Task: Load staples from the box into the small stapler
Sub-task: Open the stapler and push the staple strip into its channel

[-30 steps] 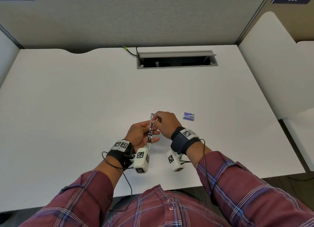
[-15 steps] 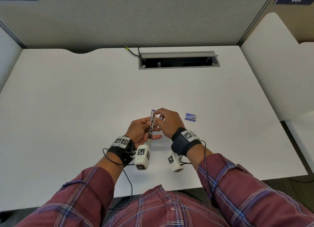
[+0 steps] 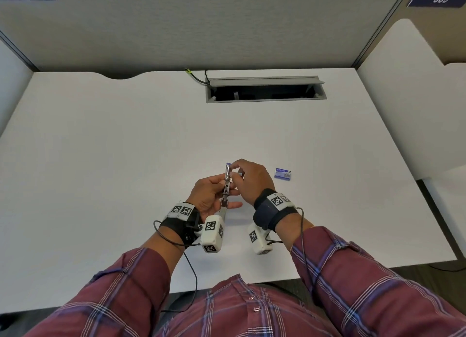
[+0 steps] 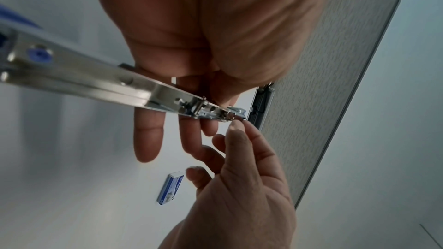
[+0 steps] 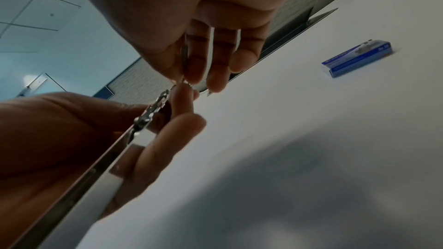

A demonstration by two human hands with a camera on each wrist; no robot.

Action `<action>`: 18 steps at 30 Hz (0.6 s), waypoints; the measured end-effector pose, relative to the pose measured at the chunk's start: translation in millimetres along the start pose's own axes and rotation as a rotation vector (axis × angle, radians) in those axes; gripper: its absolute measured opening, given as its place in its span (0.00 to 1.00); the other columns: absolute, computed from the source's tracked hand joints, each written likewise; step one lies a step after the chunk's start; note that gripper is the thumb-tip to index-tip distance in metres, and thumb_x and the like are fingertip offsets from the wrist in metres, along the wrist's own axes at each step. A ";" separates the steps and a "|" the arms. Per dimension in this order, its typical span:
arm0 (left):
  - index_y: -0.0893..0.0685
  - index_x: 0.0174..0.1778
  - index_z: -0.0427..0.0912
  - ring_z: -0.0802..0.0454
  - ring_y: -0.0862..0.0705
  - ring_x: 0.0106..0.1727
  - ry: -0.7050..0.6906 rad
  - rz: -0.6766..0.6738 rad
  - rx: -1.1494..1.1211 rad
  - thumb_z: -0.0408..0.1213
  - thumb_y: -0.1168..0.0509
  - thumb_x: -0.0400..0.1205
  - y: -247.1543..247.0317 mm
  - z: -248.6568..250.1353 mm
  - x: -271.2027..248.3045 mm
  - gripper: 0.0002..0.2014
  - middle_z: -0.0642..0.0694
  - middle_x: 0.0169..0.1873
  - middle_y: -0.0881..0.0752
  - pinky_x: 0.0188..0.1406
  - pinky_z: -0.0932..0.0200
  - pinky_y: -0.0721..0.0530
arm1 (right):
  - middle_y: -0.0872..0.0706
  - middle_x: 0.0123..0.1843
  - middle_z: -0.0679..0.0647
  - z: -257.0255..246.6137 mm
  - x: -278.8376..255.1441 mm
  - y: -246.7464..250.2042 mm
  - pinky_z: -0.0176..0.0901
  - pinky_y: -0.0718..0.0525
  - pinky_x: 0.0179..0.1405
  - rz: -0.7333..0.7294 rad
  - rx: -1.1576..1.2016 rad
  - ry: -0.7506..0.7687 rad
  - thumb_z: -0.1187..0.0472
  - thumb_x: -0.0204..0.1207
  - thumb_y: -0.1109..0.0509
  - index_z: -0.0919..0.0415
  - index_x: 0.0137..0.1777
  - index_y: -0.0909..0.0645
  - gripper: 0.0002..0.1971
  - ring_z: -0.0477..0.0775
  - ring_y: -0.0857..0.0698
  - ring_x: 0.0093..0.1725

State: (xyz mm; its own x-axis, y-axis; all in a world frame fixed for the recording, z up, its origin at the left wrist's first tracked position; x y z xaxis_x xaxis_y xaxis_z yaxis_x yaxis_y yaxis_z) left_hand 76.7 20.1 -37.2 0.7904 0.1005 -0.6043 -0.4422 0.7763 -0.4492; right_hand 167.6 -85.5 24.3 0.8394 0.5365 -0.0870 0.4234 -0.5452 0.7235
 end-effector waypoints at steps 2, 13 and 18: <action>0.13 0.71 0.30 0.20 0.16 0.71 0.010 0.015 0.002 0.26 0.45 0.91 1.5 -2.0 0.4 0.18 0.17 0.68 0.17 0.51 0.31 0.08 | 0.14 0.41 0.45 0.6 1.6 -0.4 0.52 0.11 0.44 -0.015 -0.003 -0.012 0.53 0.81 0.32 0.45 0.54 0.16 0.06 0.53 0.13 0.43; 0.13 0.68 0.28 0.28 0.10 0.60 0.005 0.073 0.009 0.26 0.43 0.91 1.9 -1.2 -5.1 0.16 0.22 0.60 0.11 0.48 0.35 0.07 | 0.11 0.44 0.48 -0.9 1.8 -11.7 0.56 0.10 0.46 -0.193 -0.005 -0.005 0.56 0.78 0.33 0.46 0.44 0.19 0.04 0.53 0.13 0.43; 0.12 0.64 0.28 0.30 0.09 0.56 0.004 0.089 0.010 0.24 0.43 0.91 2.2 0.9 -6.9 0.15 0.28 0.52 0.08 0.44 0.37 0.05 | 0.10 0.47 0.48 -1.3 0.5 -15.2 0.55 0.11 0.49 -0.234 0.005 0.009 0.56 0.79 0.31 0.48 0.44 0.18 0.03 0.52 0.13 0.47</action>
State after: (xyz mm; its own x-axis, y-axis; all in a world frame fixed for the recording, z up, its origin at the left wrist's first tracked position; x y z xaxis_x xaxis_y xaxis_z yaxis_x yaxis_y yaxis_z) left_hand 70.7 21.6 -33.4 0.7465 0.1673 -0.6440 -0.5067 0.7703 -0.3873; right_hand 161.2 -76.2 14.2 0.7153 0.6542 -0.2456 0.6077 -0.4088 0.6808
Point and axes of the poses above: each hand's wrist, its own x-axis towards the middle knuckle, its own y-axis out of the back of the hand, z = x × y, the point moved 6 cm from there along x, towards the middle knuckle
